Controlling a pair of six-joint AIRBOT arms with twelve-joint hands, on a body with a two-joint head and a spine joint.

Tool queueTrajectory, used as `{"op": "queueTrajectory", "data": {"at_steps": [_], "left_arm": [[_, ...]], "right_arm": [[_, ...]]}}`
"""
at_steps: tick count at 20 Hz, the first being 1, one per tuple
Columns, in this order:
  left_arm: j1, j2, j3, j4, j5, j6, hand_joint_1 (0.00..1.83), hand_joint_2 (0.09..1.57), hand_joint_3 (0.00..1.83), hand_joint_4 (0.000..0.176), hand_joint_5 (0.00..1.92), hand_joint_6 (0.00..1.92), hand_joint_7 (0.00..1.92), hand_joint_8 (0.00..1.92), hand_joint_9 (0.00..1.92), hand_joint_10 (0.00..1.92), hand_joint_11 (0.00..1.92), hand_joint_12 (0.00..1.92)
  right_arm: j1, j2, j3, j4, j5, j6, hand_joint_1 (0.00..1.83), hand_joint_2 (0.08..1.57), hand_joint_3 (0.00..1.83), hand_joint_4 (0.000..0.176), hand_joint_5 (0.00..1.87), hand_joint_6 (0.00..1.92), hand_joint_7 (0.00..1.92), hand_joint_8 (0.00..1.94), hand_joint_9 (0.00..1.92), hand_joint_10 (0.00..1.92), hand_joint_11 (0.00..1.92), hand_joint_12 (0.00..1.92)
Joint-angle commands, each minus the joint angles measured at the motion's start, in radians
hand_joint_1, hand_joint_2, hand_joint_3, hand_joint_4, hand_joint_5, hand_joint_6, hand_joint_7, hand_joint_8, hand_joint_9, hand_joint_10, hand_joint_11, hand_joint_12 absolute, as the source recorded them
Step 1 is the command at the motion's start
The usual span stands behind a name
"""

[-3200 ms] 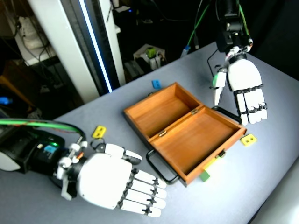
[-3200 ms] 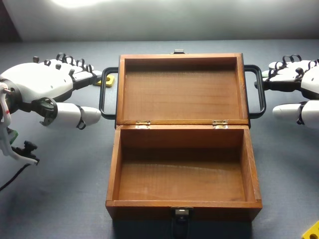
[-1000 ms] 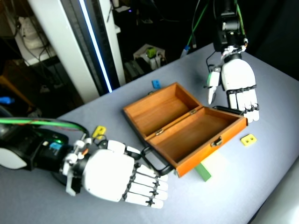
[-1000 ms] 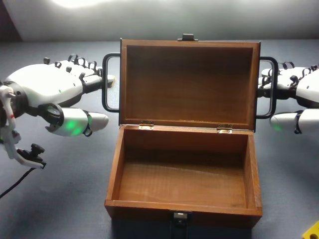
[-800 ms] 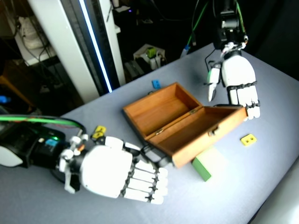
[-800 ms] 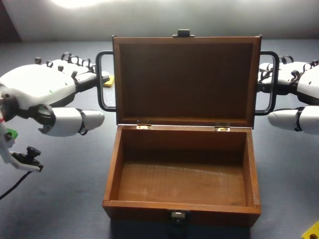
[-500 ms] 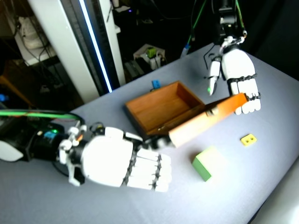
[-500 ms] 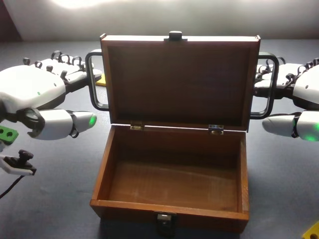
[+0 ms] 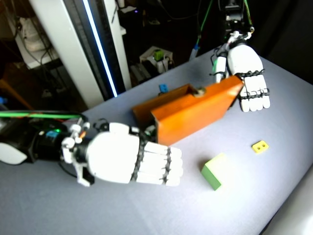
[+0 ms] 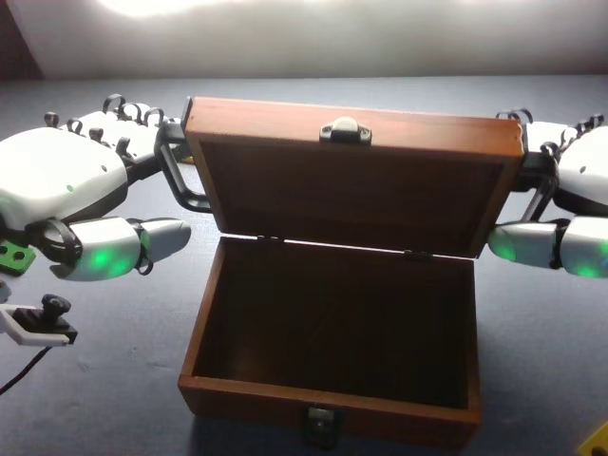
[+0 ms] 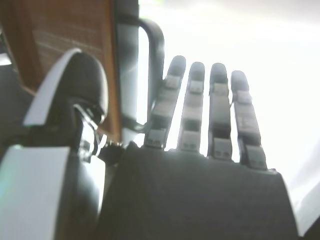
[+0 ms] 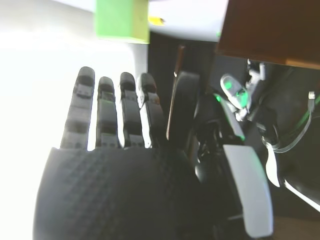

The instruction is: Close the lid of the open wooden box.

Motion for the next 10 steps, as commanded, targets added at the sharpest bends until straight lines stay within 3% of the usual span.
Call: {"op": "queueTrajectory", "data": {"at_steps": [1,6,10], "left_arm": [[-0.004,0.005,-0.007,0.005,-0.128,-0.008,0.08,1.42,0.0,0.0,0.07,0.0,0.04,0.0,0.06,0.0,0.01,0.0],[0.021,0.018,-0.024,0.003,-0.15,-0.018,0.1,1.41,0.0,0.0,0.07,0.0,0.06,0.0,0.06,0.0,0.01,0.0],[0.045,0.034,-0.046,0.003,-0.198,-0.036,0.14,1.42,0.0,0.0,0.04,0.0,0.01,0.0,0.02,0.0,0.0,0.0]], "right_arm": [[0.004,0.006,-0.006,0.031,0.127,0.007,0.12,1.48,0.0,0.0,0.22,0.0,0.19,0.01,0.04,0.0,0.11,0.02],[-0.03,0.033,-0.04,0.032,0.171,0.014,0.12,1.47,0.0,0.0,0.24,0.01,0.18,0.0,0.05,0.0,0.13,0.02],[-0.057,0.059,-0.073,0.026,0.213,0.02,0.22,1.44,0.0,0.0,0.24,0.0,0.19,0.0,0.07,0.0,0.17,0.05]]}}
